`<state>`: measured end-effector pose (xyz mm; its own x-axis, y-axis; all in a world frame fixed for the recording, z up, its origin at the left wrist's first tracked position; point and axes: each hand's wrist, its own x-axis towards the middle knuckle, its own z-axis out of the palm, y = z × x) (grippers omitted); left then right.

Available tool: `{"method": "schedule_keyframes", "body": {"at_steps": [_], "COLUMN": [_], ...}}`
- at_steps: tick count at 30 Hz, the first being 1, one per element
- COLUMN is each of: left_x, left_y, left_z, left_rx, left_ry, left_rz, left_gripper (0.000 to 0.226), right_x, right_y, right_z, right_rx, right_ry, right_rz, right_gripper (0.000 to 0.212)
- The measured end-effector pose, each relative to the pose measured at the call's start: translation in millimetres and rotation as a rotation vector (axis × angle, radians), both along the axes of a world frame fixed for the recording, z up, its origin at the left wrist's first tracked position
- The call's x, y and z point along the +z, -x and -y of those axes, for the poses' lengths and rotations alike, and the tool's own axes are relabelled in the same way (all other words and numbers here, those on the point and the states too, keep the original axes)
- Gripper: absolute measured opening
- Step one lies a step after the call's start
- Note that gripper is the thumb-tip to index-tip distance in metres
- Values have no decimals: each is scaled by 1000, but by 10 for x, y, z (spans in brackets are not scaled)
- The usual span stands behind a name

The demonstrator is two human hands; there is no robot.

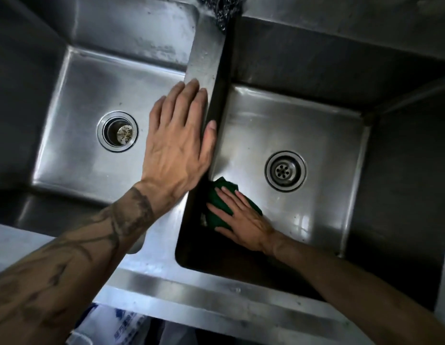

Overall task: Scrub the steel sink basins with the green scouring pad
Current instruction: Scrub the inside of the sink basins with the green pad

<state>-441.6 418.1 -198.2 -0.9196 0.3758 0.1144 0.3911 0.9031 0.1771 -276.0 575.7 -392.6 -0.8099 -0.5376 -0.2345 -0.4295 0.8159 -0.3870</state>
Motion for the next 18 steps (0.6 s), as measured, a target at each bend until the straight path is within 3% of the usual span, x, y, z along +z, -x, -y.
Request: {"method": "schedule_keyframes", "body": {"at_steps": [12,18], "left_x": [-63,-58], "left_y": [52,41], "left_z": [0,-6], "left_rx": [-20,-19], "left_ry": [-24,-56], "left_rz": [-22,1], "left_gripper": [53,52], "right_x": [76,56], "right_y": [-515,-321], "right_z": [-1412,-948], "right_rx": [-15,-100], "right_ry": [-158,-151], "right_rz": [24,-26], "right_gripper": [67,73]}}
